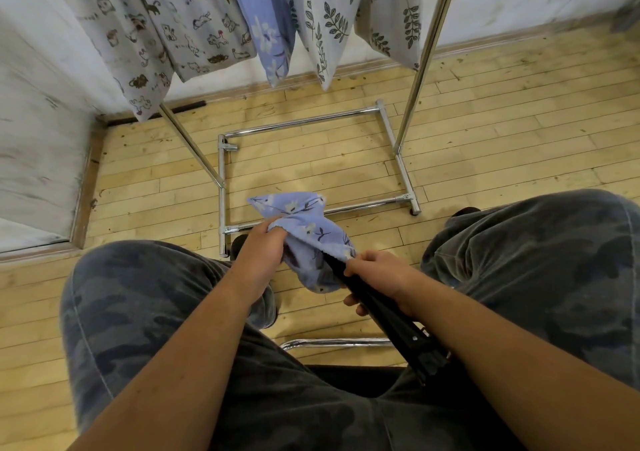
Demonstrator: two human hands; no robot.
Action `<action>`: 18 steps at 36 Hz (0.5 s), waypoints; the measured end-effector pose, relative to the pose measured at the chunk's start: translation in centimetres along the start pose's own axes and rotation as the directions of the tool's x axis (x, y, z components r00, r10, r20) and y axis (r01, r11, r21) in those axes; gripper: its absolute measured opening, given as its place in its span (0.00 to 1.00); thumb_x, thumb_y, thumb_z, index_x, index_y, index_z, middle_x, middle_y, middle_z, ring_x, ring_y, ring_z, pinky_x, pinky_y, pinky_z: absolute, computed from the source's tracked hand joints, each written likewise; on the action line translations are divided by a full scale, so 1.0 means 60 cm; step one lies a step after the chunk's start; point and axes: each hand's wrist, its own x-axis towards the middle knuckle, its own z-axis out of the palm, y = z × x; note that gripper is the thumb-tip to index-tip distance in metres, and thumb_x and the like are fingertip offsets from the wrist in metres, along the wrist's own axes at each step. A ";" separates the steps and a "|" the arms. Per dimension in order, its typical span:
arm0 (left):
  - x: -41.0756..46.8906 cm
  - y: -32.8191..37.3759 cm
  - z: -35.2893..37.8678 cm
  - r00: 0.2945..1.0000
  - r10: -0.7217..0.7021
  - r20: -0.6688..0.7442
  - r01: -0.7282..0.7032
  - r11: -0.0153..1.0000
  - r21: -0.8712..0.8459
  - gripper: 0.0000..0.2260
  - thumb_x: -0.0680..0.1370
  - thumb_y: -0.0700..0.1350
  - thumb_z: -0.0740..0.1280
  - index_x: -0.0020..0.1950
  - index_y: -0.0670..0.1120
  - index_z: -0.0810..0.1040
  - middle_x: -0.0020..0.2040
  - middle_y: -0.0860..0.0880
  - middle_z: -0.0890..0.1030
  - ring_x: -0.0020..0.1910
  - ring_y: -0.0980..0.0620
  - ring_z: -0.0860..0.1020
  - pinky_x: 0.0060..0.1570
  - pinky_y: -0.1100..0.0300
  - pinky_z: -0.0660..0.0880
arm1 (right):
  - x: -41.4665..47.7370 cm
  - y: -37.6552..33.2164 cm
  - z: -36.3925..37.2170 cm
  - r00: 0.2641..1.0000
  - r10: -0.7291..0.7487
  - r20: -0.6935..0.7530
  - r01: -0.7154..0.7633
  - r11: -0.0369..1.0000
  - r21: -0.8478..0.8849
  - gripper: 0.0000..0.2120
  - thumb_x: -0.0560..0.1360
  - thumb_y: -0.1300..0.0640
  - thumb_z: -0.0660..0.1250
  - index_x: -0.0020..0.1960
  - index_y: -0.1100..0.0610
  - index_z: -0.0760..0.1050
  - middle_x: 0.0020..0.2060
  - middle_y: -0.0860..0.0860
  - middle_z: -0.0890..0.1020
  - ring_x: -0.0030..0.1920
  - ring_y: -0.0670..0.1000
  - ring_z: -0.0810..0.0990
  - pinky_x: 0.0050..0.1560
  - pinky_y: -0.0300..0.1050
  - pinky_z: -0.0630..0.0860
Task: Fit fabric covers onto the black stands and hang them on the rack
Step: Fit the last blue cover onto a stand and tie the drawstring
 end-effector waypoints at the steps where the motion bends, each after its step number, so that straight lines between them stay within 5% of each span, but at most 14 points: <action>1: -0.001 0.002 0.001 1.000 -0.005 0.023 0.006 1.000 -0.005 0.16 0.80 0.51 0.61 0.64 0.50 0.82 0.59 0.45 0.85 0.59 0.43 0.82 0.64 0.37 0.76 | 0.000 0.000 0.000 1.000 -0.002 -0.007 0.002 1.000 -0.001 0.15 0.81 0.60 0.66 0.65 0.65 0.72 0.55 0.67 0.81 0.35 0.56 0.85 0.33 0.49 0.82; 9: 0.002 0.000 0.009 0.998 0.044 0.044 -0.049 0.991 0.124 0.09 0.82 0.44 0.65 0.56 0.49 0.86 0.51 0.48 0.87 0.51 0.46 0.85 0.57 0.44 0.81 | -0.002 -0.001 -0.002 1.000 -0.018 -0.017 0.018 1.000 0.022 0.17 0.80 0.56 0.71 0.62 0.62 0.70 0.55 0.65 0.83 0.34 0.55 0.85 0.31 0.48 0.81; 18: 0.007 -0.007 0.005 0.984 0.167 -0.068 -0.146 0.960 0.239 0.05 0.80 0.42 0.69 0.54 0.50 0.83 0.46 0.57 0.84 0.42 0.63 0.82 0.39 0.70 0.76 | -0.003 0.002 0.002 0.999 -0.037 0.017 0.036 0.999 0.033 0.18 0.80 0.52 0.71 0.62 0.61 0.70 0.53 0.64 0.83 0.33 0.54 0.84 0.31 0.48 0.80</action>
